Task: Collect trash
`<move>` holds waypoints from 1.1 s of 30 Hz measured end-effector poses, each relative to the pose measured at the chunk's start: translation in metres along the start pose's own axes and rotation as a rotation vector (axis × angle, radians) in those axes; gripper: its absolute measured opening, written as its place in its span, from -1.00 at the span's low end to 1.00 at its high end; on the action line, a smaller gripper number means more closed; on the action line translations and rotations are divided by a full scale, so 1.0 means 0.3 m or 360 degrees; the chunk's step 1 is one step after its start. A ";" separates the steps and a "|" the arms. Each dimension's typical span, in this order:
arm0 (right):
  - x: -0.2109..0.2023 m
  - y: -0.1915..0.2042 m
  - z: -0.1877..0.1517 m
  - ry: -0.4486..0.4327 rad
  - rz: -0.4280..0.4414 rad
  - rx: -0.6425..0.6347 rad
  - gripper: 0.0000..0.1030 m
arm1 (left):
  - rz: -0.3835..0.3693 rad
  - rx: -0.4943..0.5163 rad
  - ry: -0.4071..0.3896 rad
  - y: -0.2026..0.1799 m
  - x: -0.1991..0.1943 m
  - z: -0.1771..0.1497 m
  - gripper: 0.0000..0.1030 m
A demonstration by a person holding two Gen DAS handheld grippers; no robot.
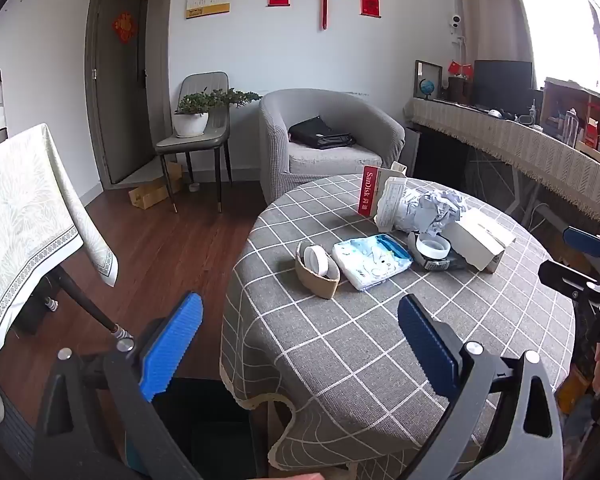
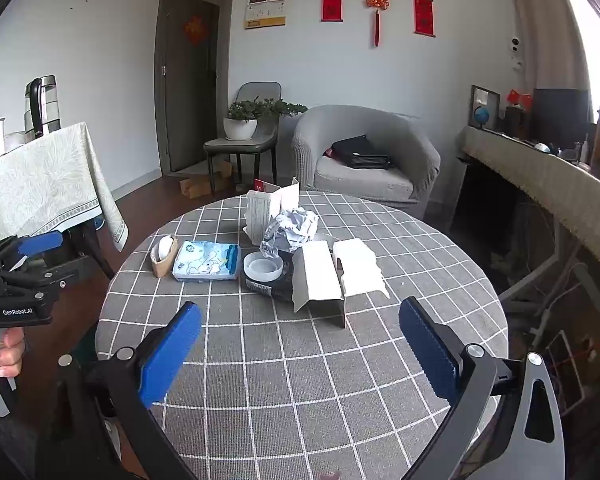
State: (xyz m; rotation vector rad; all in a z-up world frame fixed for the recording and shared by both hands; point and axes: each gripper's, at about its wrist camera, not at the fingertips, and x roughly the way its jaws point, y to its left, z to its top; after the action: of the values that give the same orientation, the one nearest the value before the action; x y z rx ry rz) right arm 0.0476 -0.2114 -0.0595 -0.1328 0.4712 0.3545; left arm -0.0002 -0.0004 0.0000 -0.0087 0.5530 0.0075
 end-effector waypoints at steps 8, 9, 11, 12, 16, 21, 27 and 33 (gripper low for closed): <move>0.003 0.001 -0.005 0.0015 0.0018 -0.0022 0.94 | -0.0004 -0.0008 0.0004 0.001 0.000 0.001 0.94; 0.003 0.001 -0.004 0.0016 0.0019 -0.0024 0.94 | -0.0004 -0.0010 0.0003 0.001 0.000 0.001 0.94; -0.001 -0.020 0.002 0.0004 0.0010 0.0006 0.94 | -0.0005 -0.0014 0.0006 0.000 0.000 0.001 0.94; 0.003 -0.022 0.005 0.0006 0.0008 0.0008 0.94 | -0.0007 -0.0012 0.0007 -0.001 0.000 0.000 0.94; -0.001 -0.016 -0.006 -0.0002 0.0010 0.0019 0.94 | -0.0005 -0.0012 0.0006 -0.002 -0.008 0.007 0.94; -0.003 -0.016 -0.004 0.0002 0.0013 0.0017 0.94 | -0.0006 -0.0015 0.0005 -0.003 -0.014 0.007 0.94; -0.002 -0.017 -0.004 0.0004 0.0012 0.0017 0.94 | -0.0009 -0.0019 0.0008 0.009 -0.004 0.001 0.94; 0.000 -0.016 -0.005 0.0004 0.0012 0.0017 0.94 | -0.0007 -0.0016 0.0008 0.007 -0.005 0.000 0.94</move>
State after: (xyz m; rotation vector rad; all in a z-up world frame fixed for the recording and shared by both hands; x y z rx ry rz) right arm 0.0486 -0.2162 -0.0606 -0.1212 0.4762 0.3594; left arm -0.0015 0.0018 0.0006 -0.0198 0.5577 0.0057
